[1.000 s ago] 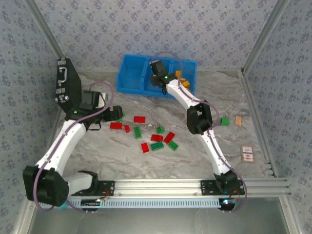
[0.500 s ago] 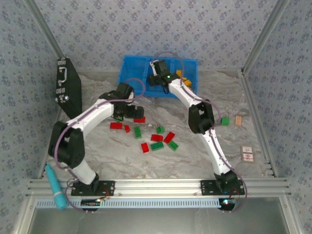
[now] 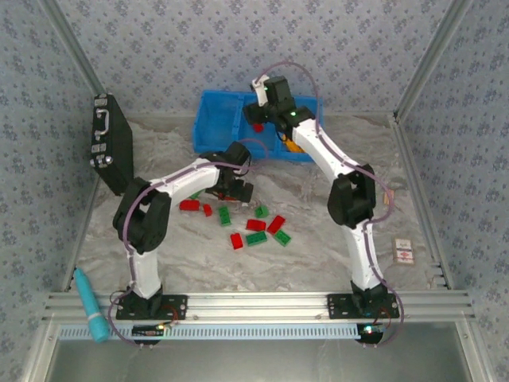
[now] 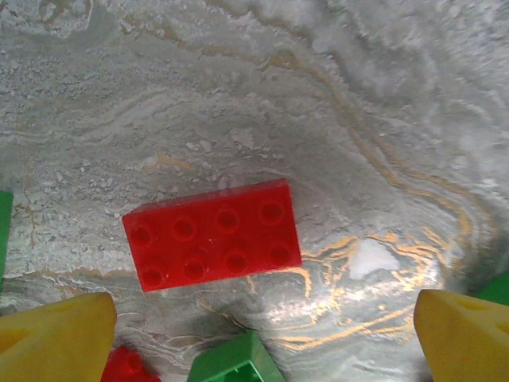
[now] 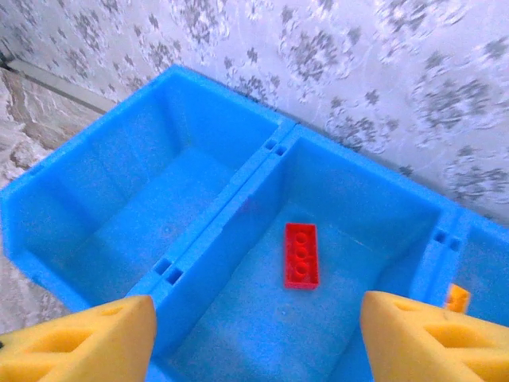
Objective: Sort the legos into containers by color
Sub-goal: Pick up the lego from the center of the table.
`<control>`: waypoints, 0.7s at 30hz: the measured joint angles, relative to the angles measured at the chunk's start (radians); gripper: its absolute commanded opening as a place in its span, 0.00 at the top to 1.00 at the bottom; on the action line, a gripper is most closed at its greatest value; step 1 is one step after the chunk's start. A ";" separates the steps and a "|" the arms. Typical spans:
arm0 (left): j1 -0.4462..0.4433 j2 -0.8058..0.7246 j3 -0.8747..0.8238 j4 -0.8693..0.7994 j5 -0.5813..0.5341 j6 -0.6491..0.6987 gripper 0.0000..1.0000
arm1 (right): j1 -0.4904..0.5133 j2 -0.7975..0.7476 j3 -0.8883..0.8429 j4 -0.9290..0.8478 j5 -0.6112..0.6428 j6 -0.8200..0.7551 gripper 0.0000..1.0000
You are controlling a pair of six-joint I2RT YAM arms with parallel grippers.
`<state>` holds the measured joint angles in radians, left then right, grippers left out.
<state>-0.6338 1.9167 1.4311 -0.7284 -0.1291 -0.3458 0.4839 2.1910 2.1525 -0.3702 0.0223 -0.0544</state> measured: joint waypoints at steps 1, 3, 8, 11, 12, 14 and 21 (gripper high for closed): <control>-0.002 0.012 0.004 -0.005 -0.014 -0.004 0.04 | -0.005 -0.041 -0.039 0.003 0.000 -0.005 0.26; -0.002 0.032 0.009 -0.014 -0.035 -0.009 0.04 | -0.019 -0.119 -0.111 0.004 0.009 -0.013 0.23; -0.001 0.066 0.014 -0.012 -0.075 -0.027 0.03 | -0.088 -0.350 -0.348 0.016 0.067 -0.003 0.18; -0.002 0.092 0.020 -0.005 -0.082 -0.041 0.03 | -0.146 -0.479 -0.482 0.023 0.077 0.023 0.17; -0.001 0.103 0.025 -0.003 -0.081 -0.045 0.04 | -0.167 -0.518 -0.521 0.023 0.080 0.032 0.17; 0.001 0.121 0.034 0.004 -0.079 -0.053 0.06 | -0.199 -0.574 -0.576 0.022 0.089 0.043 0.16; 0.029 0.136 0.047 0.019 -0.013 -0.087 0.14 | -0.238 -0.708 -0.716 -0.027 0.114 0.062 0.13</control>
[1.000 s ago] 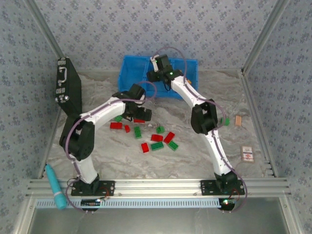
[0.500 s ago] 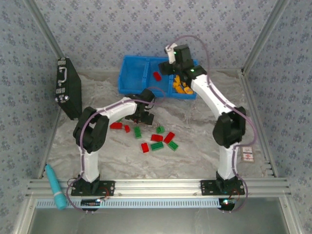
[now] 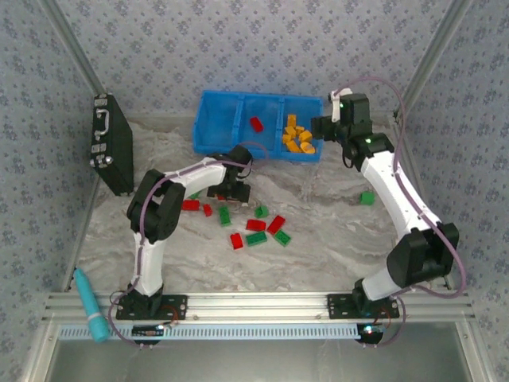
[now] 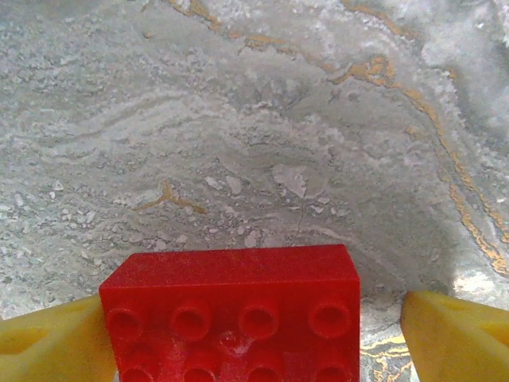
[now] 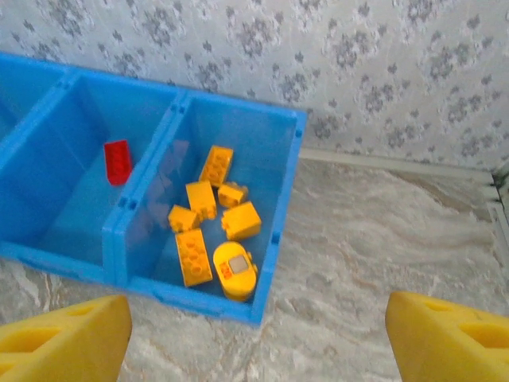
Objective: Sort the legos into containers by color
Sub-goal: Pick up the lego from the center of the table.
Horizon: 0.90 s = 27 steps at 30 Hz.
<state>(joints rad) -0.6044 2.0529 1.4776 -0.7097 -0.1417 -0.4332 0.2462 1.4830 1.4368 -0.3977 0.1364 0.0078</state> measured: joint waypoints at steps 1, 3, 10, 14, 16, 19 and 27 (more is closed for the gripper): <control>0.004 0.002 0.000 0.003 0.011 -0.006 0.15 | 0.000 -0.014 -0.018 -0.009 0.006 0.000 0.12; 0.008 0.004 0.000 0.005 0.029 -0.010 0.17 | -0.001 -0.039 -0.049 -0.040 0.021 0.000 0.12; 0.015 0.004 -0.002 0.014 0.051 -0.024 0.28 | -0.089 -0.130 -0.169 -0.110 0.050 0.037 0.11; 0.018 0.004 -0.003 0.015 0.050 -0.024 0.36 | -0.174 -0.167 -0.240 -0.150 0.028 0.106 0.11; 0.018 0.003 -0.003 0.016 0.048 -0.020 0.43 | -0.223 -0.173 -0.286 -0.172 -0.003 0.146 0.12; 0.018 0.002 -0.003 0.015 0.046 -0.014 0.44 | -0.319 -0.166 -0.355 -0.190 -0.077 0.206 0.13; 0.020 -0.003 0.021 -0.020 0.020 0.016 0.45 | -0.518 -0.160 -0.499 -0.179 -0.210 0.297 0.11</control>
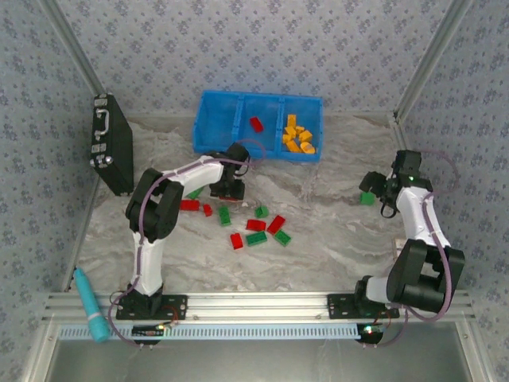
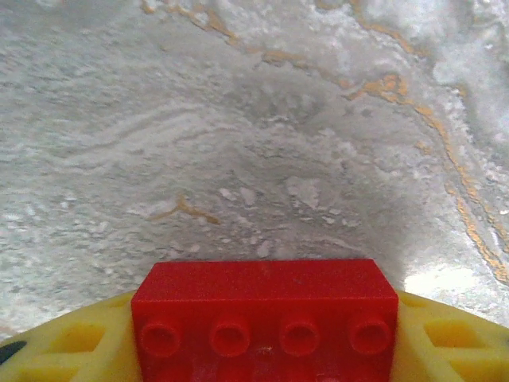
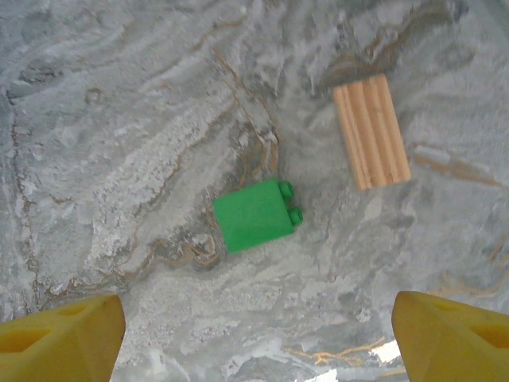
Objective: Sort the legos into containers by color
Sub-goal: Pick up the lego from the center of the table, then place the lego in the container.
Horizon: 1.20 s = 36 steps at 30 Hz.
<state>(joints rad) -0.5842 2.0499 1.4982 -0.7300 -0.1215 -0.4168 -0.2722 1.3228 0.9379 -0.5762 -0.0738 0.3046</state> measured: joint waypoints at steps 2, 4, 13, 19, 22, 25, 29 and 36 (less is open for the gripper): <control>0.002 0.000 0.057 -0.040 -0.010 0.011 0.45 | -0.019 0.012 -0.011 0.005 -0.026 0.010 0.11; 0.002 0.000 0.167 -0.072 -0.024 0.029 0.44 | -0.034 0.023 -0.025 0.011 -0.042 0.018 0.10; -0.007 0.080 0.757 -0.080 -0.048 0.117 0.43 | -0.066 0.029 -0.076 0.076 -0.100 0.025 0.09; -0.003 0.332 1.077 -0.121 -0.047 0.167 0.43 | -0.066 0.060 -0.096 0.149 -0.114 0.024 0.11; 0.005 0.430 1.126 -0.142 -0.039 0.166 0.42 | -0.066 0.075 -0.105 0.166 -0.114 0.024 0.11; 0.018 0.476 1.126 -0.159 -0.028 0.165 0.41 | -0.066 0.082 -0.115 0.166 -0.113 0.024 0.11; 0.035 0.492 1.126 -0.161 -0.014 0.162 0.38 | -0.066 0.093 -0.116 0.166 -0.114 0.024 0.11; 0.054 0.492 1.139 -0.158 0.018 0.163 0.33 | -0.066 0.106 -0.116 0.166 -0.114 0.020 0.11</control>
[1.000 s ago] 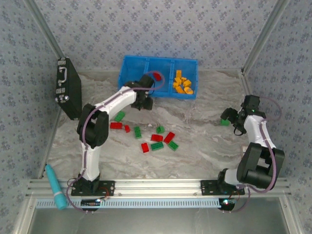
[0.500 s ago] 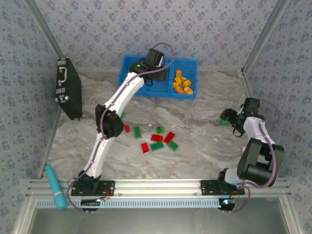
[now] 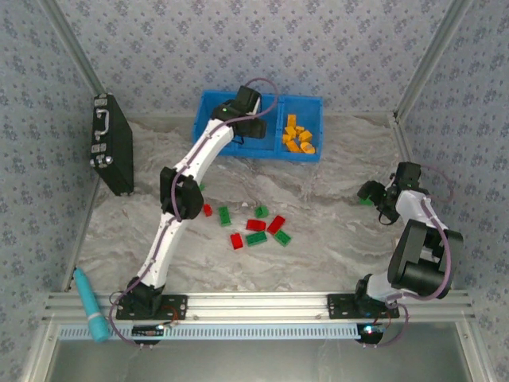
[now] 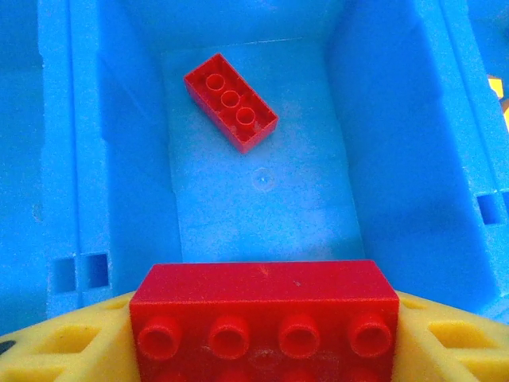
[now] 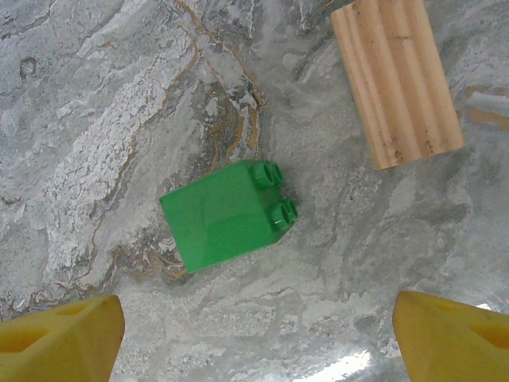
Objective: Sort the legos into containers by color
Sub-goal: Place the lego in the container, then pick up the lego from the middle-right of the table.
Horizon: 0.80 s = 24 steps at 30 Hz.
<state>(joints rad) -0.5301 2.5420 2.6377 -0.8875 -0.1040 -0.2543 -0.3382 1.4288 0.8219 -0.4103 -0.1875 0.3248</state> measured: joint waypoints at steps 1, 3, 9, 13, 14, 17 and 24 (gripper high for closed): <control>0.000 0.000 0.000 0.000 0.006 0.000 0.31 | 0.000 0.001 0.000 0.000 0.000 0.000 0.11; 0.000 0.000 0.000 0.000 0.014 0.003 0.28 | 0.000 0.005 0.000 0.000 0.000 -0.003 0.11; 0.000 0.000 0.000 0.001 0.034 0.008 0.25 | 0.000 0.046 0.001 0.000 0.000 -0.003 0.11; 0.000 0.000 0.000 0.002 0.042 0.011 0.24 | 0.000 0.070 0.003 0.014 -0.001 -0.003 0.12; 0.000 0.000 0.000 0.002 0.045 0.011 0.24 | 0.000 0.076 0.004 0.018 -0.002 -0.003 0.13; 0.000 -0.001 0.000 0.005 0.044 0.014 0.23 | 0.000 0.099 0.019 0.030 -0.010 -0.003 0.15; 0.000 -0.070 -0.011 -0.005 0.025 0.058 0.21 | 0.012 0.157 0.043 0.065 -0.023 -0.003 0.17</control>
<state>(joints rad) -0.5297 2.4722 2.6270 -0.8928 -0.0792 -0.1967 -0.3264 1.5860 0.8654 -0.3454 -0.2108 0.3214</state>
